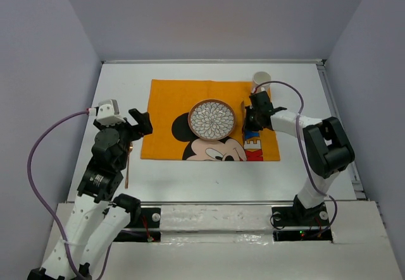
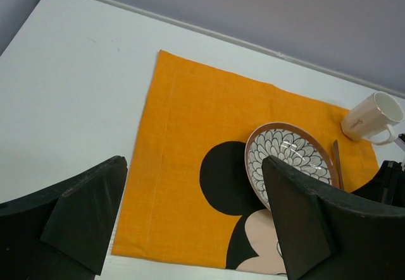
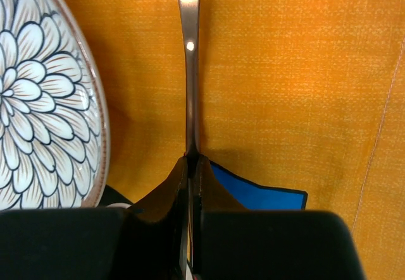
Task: Set the dinner table for one person
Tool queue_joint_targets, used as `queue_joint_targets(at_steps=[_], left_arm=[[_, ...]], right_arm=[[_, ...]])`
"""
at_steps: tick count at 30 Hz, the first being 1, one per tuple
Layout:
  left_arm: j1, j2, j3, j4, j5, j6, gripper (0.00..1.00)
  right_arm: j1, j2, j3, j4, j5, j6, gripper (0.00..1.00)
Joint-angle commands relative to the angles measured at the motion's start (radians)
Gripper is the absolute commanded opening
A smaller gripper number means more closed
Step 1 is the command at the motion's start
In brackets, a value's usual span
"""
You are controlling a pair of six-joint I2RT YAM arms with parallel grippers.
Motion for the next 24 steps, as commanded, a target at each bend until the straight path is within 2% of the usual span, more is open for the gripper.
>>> queue_joint_targets(at_steps=[1,6,7,10,11,13,16,17,18,22,24], left_arm=[[0.004,0.052,0.064,-0.053,0.006,-0.026,0.99],[0.007,0.103,0.103,-0.170,0.029,-0.059,0.99],[0.005,0.125,0.118,-0.188,0.037,-0.075,0.99],[0.008,0.153,0.144,-0.237,0.060,-0.096,0.99],[0.017,0.165,0.176,-0.277,0.087,-0.104,0.99],[0.036,0.201,0.209,-0.311,0.127,-0.105,0.99],[0.077,0.241,0.274,-0.380,0.173,-0.098,0.99],[0.088,0.248,0.281,-0.413,0.178,-0.098,0.99],[0.106,0.267,0.290,-0.435,0.183,-0.096,0.99],[0.148,0.313,0.284,-0.552,0.209,-0.104,0.99],[0.157,0.345,0.278,-0.625,0.172,-0.131,0.99]], right_arm=[[-0.006,0.020,0.038,0.026,0.028,0.000,0.00],[-0.006,0.025,0.031,0.023,0.031,0.015,0.29],[-0.006,0.020,0.025,0.023,0.034,0.017,0.42],[-0.006,-0.010,0.016,0.021,0.036,0.017,0.55],[-0.006,-0.023,0.007,0.023,0.033,0.017,0.63],[-0.006,-0.055,-0.004,0.023,0.024,0.016,0.70],[-0.006,-0.145,-0.027,0.024,0.002,0.014,0.86],[-0.006,-0.199,-0.034,0.026,-0.001,0.014,0.96],[-0.006,-0.226,-0.051,0.030,-0.043,0.014,0.99],[-0.006,-0.352,-0.123,0.083,-0.102,0.023,1.00],[-0.006,-0.404,-0.149,0.119,-0.140,0.037,1.00]])
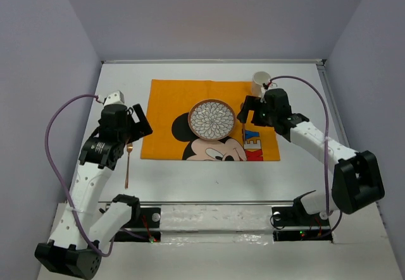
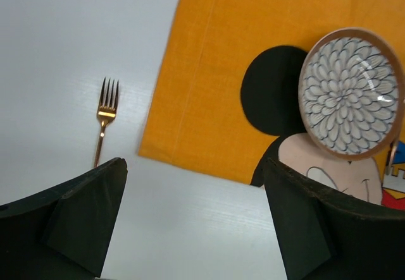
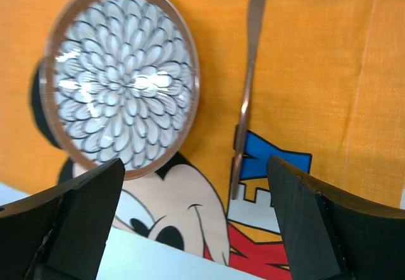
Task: Set the dinner table for one person
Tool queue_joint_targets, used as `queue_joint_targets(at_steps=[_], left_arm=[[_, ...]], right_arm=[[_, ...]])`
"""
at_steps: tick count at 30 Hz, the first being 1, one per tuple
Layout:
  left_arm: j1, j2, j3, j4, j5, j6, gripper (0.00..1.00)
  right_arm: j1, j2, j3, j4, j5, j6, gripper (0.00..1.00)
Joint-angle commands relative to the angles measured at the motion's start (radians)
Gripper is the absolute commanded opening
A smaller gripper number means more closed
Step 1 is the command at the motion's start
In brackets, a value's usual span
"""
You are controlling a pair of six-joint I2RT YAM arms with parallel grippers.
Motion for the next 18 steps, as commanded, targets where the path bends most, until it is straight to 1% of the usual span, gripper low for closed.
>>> queue_joint_targets(at_steps=[1,3,7,10,11,12,13,15,16,18], left_arm=[[0.026,0.068,-0.015,-0.174,0.009,-0.044,0.99],[0.040,0.088,-0.047,-0.173,-0.004,-0.056,0.99],[0.098,0.208,-0.086,-0.182,-0.056,-0.044,0.99],[0.167,0.300,-0.086,-0.165,-0.025,-0.027,0.96],[0.187,0.323,-0.113,-0.145,-0.001,-0.021,0.94],[0.227,0.343,-0.118,-0.139,0.012,-0.016,0.92],[0.265,0.393,-0.109,-0.142,0.027,-0.009,0.87],[0.328,0.427,-0.101,-0.137,0.033,0.019,0.79],[0.380,0.450,-0.107,-0.130,0.029,0.027,0.73],[0.419,0.495,-0.117,-0.102,0.056,0.044,0.64]], right_arm=[[-0.005,-0.088,-0.060,0.098,-0.091,0.021,1.00],[-0.005,-0.121,-0.069,0.109,-0.094,0.023,1.00],[-0.005,-0.192,-0.104,0.128,-0.093,0.027,1.00],[-0.005,-0.224,-0.132,0.138,-0.091,0.024,1.00],[-0.005,-0.230,-0.135,0.138,-0.089,0.023,1.00],[-0.005,-0.236,-0.135,0.138,-0.094,0.026,1.00],[-0.005,-0.243,-0.135,0.138,-0.097,0.029,1.00],[-0.005,-0.270,-0.139,0.138,-0.105,0.030,1.00],[-0.005,-0.278,-0.141,0.138,-0.103,0.027,1.00],[-0.005,-0.298,-0.149,0.138,-0.096,0.030,1.00]])
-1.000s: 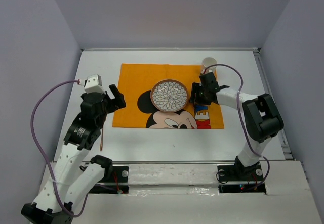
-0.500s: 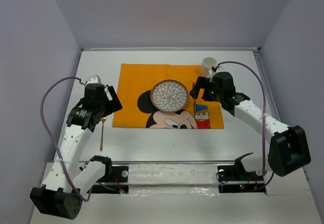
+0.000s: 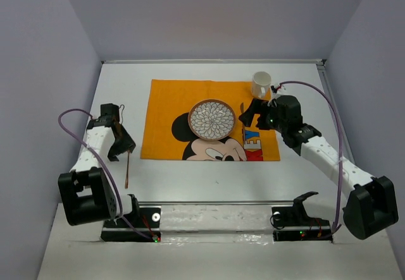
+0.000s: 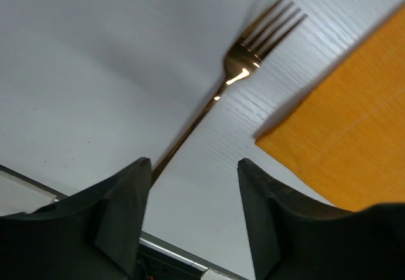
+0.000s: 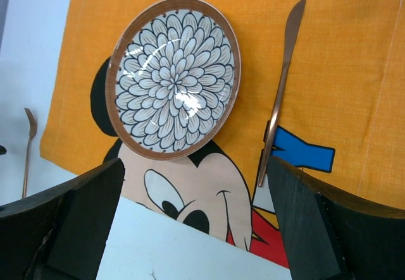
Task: Set the dinner table for one person
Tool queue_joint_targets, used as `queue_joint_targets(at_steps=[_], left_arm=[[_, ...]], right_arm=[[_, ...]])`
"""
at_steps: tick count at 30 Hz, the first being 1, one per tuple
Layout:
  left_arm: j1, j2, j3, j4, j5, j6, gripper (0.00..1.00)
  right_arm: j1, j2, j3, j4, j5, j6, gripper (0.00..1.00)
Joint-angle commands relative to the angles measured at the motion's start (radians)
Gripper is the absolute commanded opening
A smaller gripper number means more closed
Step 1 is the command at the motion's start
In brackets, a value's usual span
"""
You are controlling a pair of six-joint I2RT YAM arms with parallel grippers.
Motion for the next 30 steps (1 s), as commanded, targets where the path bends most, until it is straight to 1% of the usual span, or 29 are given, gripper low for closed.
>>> queue_joint_targets(at_steps=[1,4,8,12,16,19,26,27,28,29,30], left_arm=[[0.097,0.057,-0.016,0.023,0.029,0.059,0.61],[0.097,0.088,-0.027,0.044,0.017,0.062,0.54],[0.095,0.122,-0.038,0.063,0.026,0.071,0.49],[0.095,0.151,-0.036,0.075,0.055,0.089,0.49],[0.095,0.226,-0.019,0.076,0.081,0.101,0.47],[0.095,0.271,-0.001,0.081,0.098,0.118,0.47],[0.092,0.310,0.013,0.083,0.111,0.132,0.48],[0.094,0.324,0.014,0.083,0.111,0.132,0.44],[0.092,0.324,0.017,0.083,0.111,0.134,0.44],[0.092,0.338,0.027,0.083,0.111,0.134,0.38],[0.092,0.344,0.030,0.084,0.114,0.132,0.36]], right_arm=[[-0.005,-0.058,-0.017,0.054,-0.012,0.005,1.00],[-0.005,-0.054,-0.016,0.058,-0.023,0.006,1.00],[-0.005,-0.049,-0.016,0.061,-0.031,0.009,1.00],[-0.005,-0.054,-0.017,0.062,-0.028,0.008,1.00],[-0.005,-0.055,-0.019,0.065,-0.029,0.008,1.00],[-0.005,-0.060,-0.022,0.071,-0.040,0.009,1.00],[-0.005,-0.063,-0.025,0.082,-0.052,0.011,1.00],[-0.005,-0.067,-0.027,0.084,-0.052,0.011,1.00],[-0.005,-0.068,-0.027,0.084,-0.051,0.011,1.00],[-0.005,-0.075,-0.030,0.084,-0.049,0.008,1.00],[-0.005,-0.081,-0.031,0.082,-0.045,0.008,1.00]])
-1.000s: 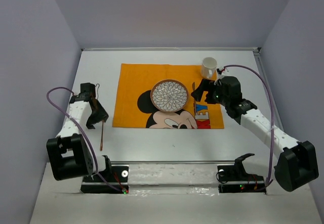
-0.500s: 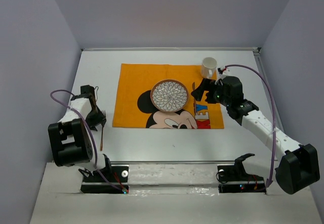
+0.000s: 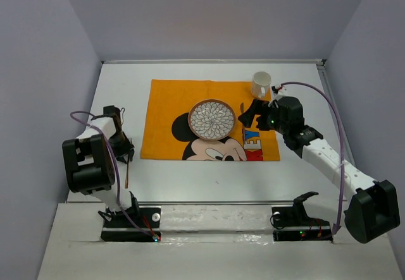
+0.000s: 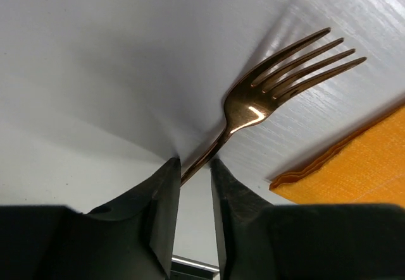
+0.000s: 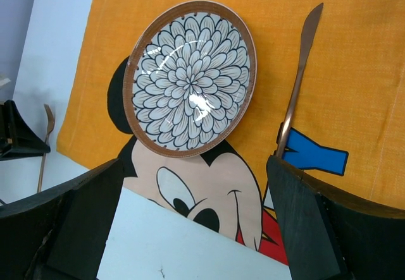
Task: Set the dinner table for one person
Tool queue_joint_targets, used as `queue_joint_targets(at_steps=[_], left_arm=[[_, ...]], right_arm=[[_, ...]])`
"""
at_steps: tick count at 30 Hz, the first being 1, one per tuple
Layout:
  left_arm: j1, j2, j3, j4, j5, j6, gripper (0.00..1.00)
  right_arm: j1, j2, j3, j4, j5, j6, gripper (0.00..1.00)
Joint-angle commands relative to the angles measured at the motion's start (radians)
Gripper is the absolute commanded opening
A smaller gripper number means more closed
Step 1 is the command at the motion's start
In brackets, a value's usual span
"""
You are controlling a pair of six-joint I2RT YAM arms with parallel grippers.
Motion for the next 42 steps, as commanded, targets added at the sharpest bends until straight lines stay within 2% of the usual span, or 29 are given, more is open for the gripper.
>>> queue_joint_targets(at_steps=[1,5,7,12,15,19,21,25,28,32,37,42], left_arm=[[-0.005,0.053,0.027,-0.002,0.021,0.022,0.28],[-0.005,0.076,0.053,0.004,0.019,0.019,0.08],[-0.004,0.079,0.061,0.007,0.016,0.014,0.02],[-0.005,0.061,0.075,-0.006,-0.011,0.025,0.00],[-0.045,0.009,0.085,-0.025,-0.057,0.039,0.00],[-0.241,-0.103,0.166,-0.078,-0.155,0.034,0.00],[-0.357,-0.131,0.268,-0.137,-0.220,0.013,0.00],[-0.482,-0.160,0.421,-0.141,-0.292,-0.003,0.00],[-0.519,-0.112,0.472,-0.060,-0.291,-0.007,0.00],[-0.553,0.065,0.583,0.036,-0.256,0.013,0.00],[-0.573,0.300,0.745,0.047,-0.217,0.019,0.00],[-0.594,0.415,0.840,0.049,-0.216,0.023,0.00]], right_arm=[[-0.005,-0.046,-0.011,0.058,-0.005,-0.005,1.00],[-0.005,-0.063,-0.017,0.057,0.007,-0.009,1.00],[-0.005,-0.064,-0.018,0.057,0.015,-0.012,1.00],[-0.005,-0.055,-0.020,0.058,0.035,-0.014,1.00],[-0.005,-0.049,-0.020,0.058,0.033,-0.012,1.00],[-0.005,-0.044,-0.021,0.061,0.040,-0.008,1.00],[-0.005,-0.052,-0.027,0.064,0.038,-0.005,1.00],[-0.005,-0.090,-0.034,0.066,0.038,0.002,1.00],[-0.005,-0.135,-0.038,0.066,0.041,0.003,1.00],[-0.005,-0.208,-0.057,0.058,0.122,0.025,1.00],[-0.005,-0.250,-0.041,0.004,0.121,0.026,1.00],[-0.005,-0.279,-0.046,-0.028,0.128,0.022,1.00]])
